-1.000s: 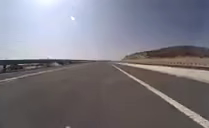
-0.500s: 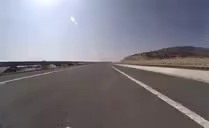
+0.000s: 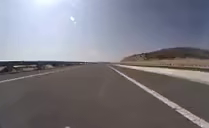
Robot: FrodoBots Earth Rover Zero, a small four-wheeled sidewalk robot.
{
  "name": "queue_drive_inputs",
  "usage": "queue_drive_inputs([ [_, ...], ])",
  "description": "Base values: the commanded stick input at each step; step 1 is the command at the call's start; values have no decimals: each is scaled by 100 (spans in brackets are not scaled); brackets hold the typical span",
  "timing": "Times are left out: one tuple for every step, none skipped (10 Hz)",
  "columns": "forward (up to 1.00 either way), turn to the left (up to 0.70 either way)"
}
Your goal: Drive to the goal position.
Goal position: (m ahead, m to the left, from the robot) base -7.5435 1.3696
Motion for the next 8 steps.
queue_drive_inputs([
  [100,0],
  [100,0],
  [100,0],
  [100,0],
  [100,0],
  [100,0],
  [100,0],
  [100,0],
])
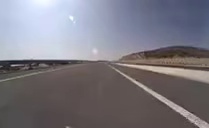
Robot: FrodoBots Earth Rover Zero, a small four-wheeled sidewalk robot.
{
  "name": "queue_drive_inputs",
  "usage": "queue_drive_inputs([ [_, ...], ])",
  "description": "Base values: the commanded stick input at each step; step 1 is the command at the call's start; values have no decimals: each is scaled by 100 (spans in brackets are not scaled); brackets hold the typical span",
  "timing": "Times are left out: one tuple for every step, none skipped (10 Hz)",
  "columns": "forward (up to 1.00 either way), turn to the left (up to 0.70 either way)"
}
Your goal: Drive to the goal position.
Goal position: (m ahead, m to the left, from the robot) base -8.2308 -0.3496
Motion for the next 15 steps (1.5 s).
queue_drive_inputs([
  [100,0],
  [100,0],
  [100,0],
  [100,0],
  [100,0],
  [100,0],
  [100,0],
  [100,0],
  [100,0],
  [100,0],
  [100,0],
  [100,0],
  [100,0],
  [100,10],
  [100,21],
])
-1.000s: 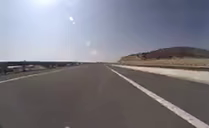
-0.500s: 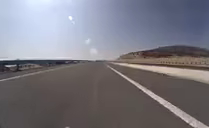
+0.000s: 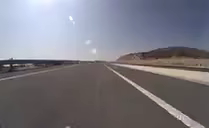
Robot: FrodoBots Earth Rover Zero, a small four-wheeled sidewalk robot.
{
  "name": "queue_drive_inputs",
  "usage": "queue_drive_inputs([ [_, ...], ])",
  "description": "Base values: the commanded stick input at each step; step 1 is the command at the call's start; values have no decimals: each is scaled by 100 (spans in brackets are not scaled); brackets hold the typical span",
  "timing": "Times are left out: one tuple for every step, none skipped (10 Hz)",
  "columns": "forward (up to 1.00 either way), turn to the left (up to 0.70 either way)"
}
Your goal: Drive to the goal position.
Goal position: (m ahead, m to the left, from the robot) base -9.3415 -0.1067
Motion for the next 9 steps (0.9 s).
queue_drive_inputs([
  [100,27],
  [100,27],
  [100,23],
  [100,14],
  [100,4],
  [100,0],
  [100,0],
  [100,0],
  [100,0],
])
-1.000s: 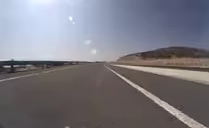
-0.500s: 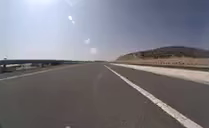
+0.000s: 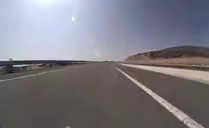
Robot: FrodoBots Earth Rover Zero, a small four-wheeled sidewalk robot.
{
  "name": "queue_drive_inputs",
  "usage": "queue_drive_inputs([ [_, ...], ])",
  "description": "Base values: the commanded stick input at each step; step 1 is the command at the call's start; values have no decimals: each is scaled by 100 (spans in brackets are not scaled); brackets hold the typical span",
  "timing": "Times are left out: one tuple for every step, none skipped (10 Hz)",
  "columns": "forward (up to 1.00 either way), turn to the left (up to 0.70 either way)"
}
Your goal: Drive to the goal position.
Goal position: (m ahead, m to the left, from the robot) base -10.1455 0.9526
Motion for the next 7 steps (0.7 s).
queue_drive_inputs([
  [100,0],
  [100,0],
  [100,0],
  [100,0],
  [100,0],
  [100,0],
  [100,0],
])
